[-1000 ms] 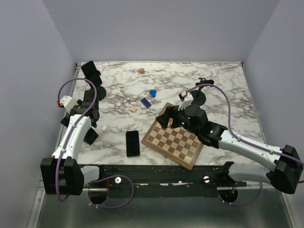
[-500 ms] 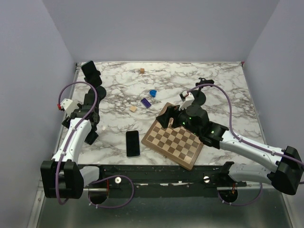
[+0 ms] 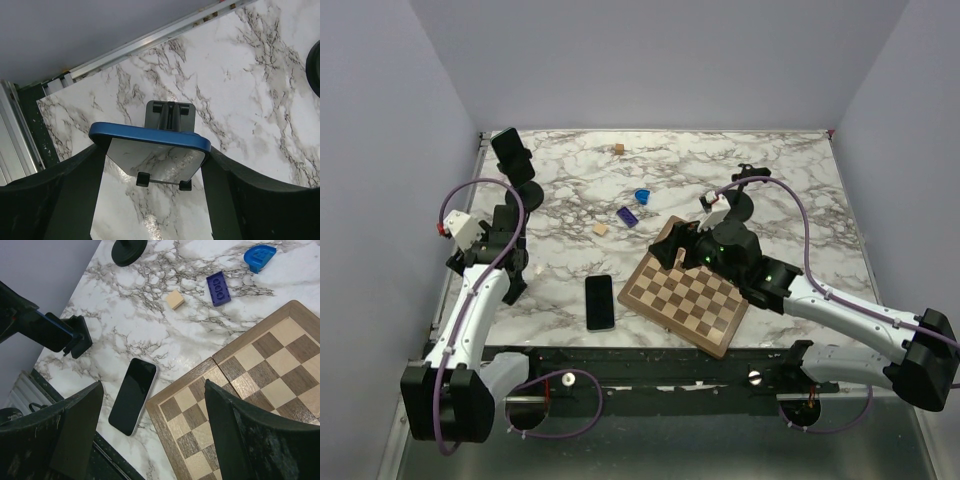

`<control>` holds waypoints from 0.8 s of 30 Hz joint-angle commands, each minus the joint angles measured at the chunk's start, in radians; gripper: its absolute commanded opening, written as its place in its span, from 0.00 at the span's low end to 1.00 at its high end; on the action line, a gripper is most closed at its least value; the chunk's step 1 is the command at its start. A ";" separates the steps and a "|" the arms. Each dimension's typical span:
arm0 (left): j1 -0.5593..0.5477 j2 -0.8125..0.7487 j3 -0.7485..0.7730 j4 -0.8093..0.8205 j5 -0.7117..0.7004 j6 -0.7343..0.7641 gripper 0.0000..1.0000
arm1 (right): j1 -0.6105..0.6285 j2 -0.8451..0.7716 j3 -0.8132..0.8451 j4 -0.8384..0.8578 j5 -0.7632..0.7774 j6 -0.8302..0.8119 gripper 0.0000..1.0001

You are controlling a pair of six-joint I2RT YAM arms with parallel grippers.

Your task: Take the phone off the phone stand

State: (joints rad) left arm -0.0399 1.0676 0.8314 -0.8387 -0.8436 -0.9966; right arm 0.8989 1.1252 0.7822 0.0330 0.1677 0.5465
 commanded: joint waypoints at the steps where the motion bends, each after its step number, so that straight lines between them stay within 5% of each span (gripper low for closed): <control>1: -0.044 -0.076 -0.008 0.038 -0.120 0.059 0.37 | -0.004 -0.002 0.000 0.021 -0.011 0.010 0.89; 6: -0.128 -0.113 0.014 -0.011 -0.189 0.086 0.24 | -0.003 -0.006 0.000 0.024 -0.016 0.010 0.89; 9: -0.205 -0.130 0.044 -0.030 -0.243 0.130 0.05 | -0.004 -0.010 -0.004 0.024 -0.017 0.013 0.89; 13: -0.345 -0.151 0.077 0.058 -0.233 0.386 0.00 | -0.005 -0.014 -0.007 0.024 -0.015 0.012 0.89; 17: -0.413 -0.174 0.079 0.111 -0.036 0.556 0.00 | -0.004 -0.018 -0.009 0.024 -0.013 0.012 0.89; 24: -0.416 -0.181 0.027 0.099 0.382 0.627 0.00 | -0.004 -0.018 -0.013 0.024 -0.018 0.021 0.89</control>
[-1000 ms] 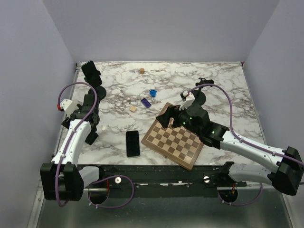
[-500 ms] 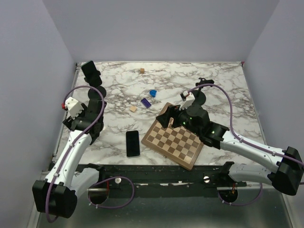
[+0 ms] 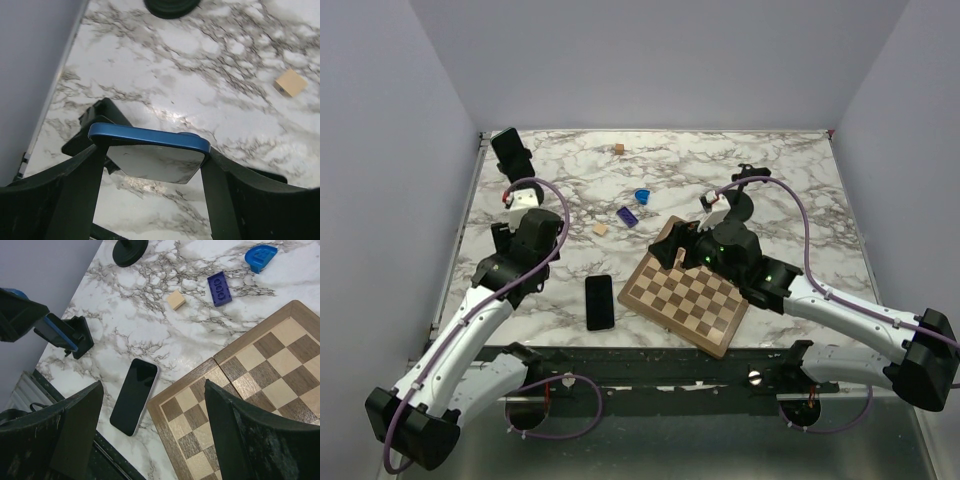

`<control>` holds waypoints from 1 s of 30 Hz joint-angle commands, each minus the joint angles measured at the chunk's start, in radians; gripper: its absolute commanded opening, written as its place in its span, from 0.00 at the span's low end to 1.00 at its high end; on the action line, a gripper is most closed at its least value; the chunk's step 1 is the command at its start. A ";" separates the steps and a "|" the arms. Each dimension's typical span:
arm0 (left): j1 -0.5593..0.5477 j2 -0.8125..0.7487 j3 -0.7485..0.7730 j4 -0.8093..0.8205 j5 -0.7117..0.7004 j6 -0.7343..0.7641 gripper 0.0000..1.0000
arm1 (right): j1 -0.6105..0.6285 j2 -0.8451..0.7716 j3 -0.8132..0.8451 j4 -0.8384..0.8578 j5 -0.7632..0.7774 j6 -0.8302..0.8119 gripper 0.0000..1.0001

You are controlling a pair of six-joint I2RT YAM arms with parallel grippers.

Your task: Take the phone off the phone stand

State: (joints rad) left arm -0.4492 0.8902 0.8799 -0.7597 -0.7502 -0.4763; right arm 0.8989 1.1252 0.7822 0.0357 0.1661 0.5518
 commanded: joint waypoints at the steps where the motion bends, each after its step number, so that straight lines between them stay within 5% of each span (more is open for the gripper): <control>1: -0.006 0.009 -0.022 0.002 0.319 0.100 0.00 | -0.005 -0.019 -0.013 0.021 -0.017 0.019 0.89; 6: -0.006 0.086 -0.041 -0.014 0.468 0.099 0.00 | -0.005 -0.009 -0.019 0.027 -0.028 0.034 0.89; 20: 0.014 0.378 0.005 -0.077 0.607 -0.024 0.00 | -0.003 -0.036 -0.033 0.021 -0.038 0.051 0.89; 30: 0.017 0.433 -0.024 -0.095 0.561 -0.093 0.00 | -0.004 -0.048 -0.038 0.018 -0.037 0.053 0.89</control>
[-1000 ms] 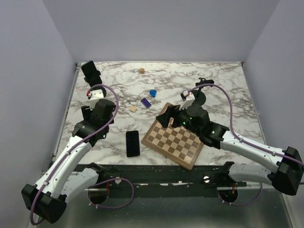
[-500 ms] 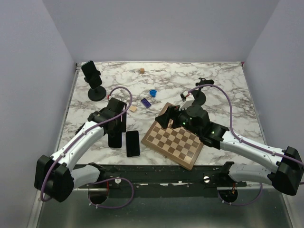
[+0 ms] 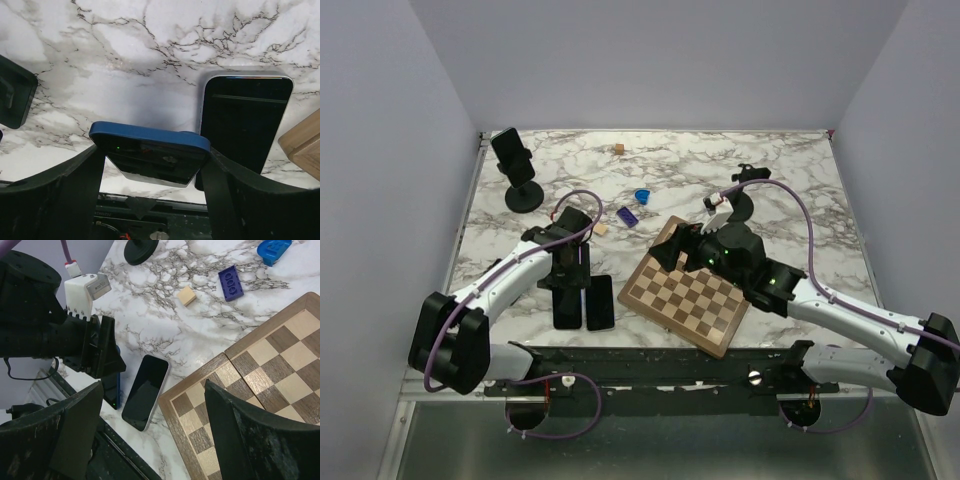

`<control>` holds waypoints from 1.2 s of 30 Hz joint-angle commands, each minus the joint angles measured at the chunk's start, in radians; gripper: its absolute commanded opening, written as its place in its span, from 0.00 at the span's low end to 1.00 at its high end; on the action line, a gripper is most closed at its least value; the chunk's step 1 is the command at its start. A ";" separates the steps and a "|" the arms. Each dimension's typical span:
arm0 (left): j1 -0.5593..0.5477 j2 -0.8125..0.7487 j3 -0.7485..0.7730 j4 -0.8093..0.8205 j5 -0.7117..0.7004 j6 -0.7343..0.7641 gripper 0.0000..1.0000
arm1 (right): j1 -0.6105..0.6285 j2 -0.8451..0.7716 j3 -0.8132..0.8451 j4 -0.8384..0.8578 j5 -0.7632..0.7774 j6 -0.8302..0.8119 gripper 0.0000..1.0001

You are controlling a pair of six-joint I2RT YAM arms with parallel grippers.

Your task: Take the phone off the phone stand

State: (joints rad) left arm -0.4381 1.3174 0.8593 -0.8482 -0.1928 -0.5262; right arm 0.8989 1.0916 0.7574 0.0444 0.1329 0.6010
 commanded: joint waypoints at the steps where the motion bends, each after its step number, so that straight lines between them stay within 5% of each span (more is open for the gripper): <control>1: 0.006 0.015 -0.005 0.000 0.008 -0.041 0.00 | -0.004 -0.015 -0.013 0.009 -0.004 0.004 0.89; 9: 0.010 0.156 0.028 0.026 -0.016 0.010 0.00 | -0.004 -0.019 -0.019 0.005 -0.004 0.004 0.89; 21: 0.012 0.210 0.051 0.036 -0.025 0.020 0.24 | -0.005 -0.019 -0.021 0.003 0.003 0.006 0.89; 26: 0.019 0.225 0.080 0.025 -0.055 0.023 0.26 | -0.003 -0.016 -0.023 0.004 0.004 0.005 0.89; 32: 0.019 0.241 0.082 0.025 -0.050 0.026 0.38 | -0.005 -0.029 -0.024 -0.001 0.003 0.005 0.89; 36: 0.019 0.235 0.084 0.026 -0.047 0.021 0.55 | -0.004 -0.034 -0.021 -0.003 0.008 0.004 0.90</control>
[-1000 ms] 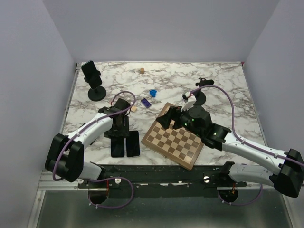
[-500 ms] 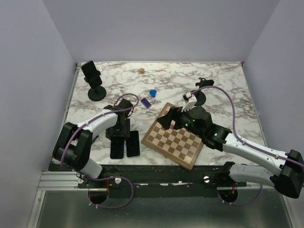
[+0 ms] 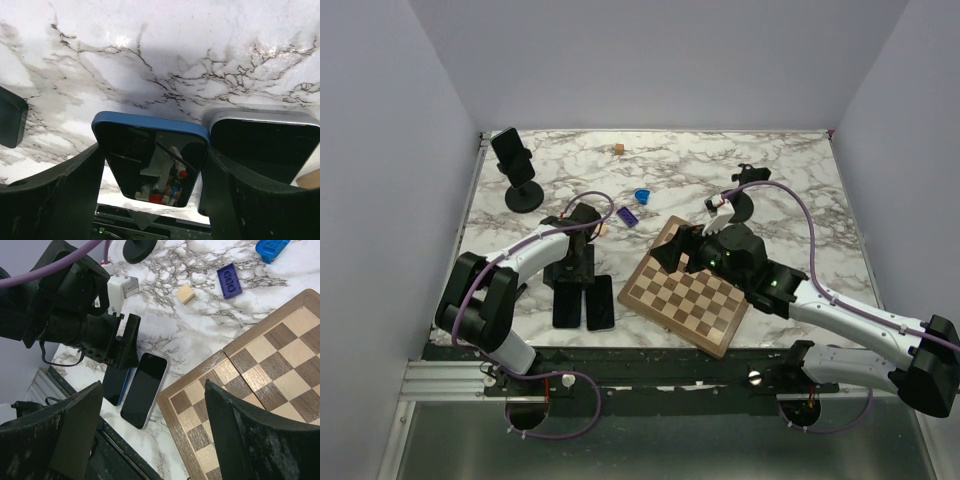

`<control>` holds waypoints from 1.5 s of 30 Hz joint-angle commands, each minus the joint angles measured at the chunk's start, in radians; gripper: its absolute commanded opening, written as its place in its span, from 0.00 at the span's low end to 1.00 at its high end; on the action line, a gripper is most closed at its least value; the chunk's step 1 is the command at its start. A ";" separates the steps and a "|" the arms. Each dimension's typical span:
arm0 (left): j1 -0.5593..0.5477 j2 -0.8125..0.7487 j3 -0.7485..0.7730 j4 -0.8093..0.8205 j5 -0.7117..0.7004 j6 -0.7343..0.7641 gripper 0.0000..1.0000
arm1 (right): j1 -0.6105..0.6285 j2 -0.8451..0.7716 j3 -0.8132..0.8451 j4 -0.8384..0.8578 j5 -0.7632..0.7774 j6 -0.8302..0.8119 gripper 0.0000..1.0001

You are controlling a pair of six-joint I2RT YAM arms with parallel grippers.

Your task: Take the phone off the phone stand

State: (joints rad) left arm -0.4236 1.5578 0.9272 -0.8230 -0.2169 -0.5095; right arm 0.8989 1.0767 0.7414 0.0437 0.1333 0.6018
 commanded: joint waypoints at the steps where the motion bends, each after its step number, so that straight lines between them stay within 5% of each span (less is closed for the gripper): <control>1: 0.005 -0.008 0.017 0.001 -0.028 0.003 0.70 | -0.005 -0.016 -0.004 -0.002 0.005 0.002 0.90; 7: 0.005 -0.048 0.009 -0.005 -0.056 -0.009 0.79 | -0.003 -0.001 0.005 -0.005 0.004 0.003 0.90; 9: 0.005 -0.061 0.006 -0.005 -0.053 -0.009 0.98 | -0.003 0.004 0.011 -0.010 0.006 0.004 0.89; 21: 0.005 -0.297 0.020 -0.047 -0.061 -0.014 0.99 | -0.003 0.027 0.030 -0.025 -0.002 0.031 0.90; 34: 0.045 -0.968 -0.104 0.260 -0.276 -0.100 0.99 | -0.004 0.092 0.051 -0.005 -0.081 0.119 0.90; 40: 0.113 -0.899 0.002 0.350 -0.287 -0.024 0.99 | -0.003 0.080 0.045 0.000 -0.114 0.171 0.90; 45: 0.317 -0.764 0.104 0.396 -0.092 -0.046 0.98 | -0.004 0.051 0.029 0.002 -0.147 0.210 0.90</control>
State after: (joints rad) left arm -0.2516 0.7067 0.9455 -0.5179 -0.4423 -0.5583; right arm 0.8989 1.1606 0.7639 0.0341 0.0387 0.7643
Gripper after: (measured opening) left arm 0.985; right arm 0.895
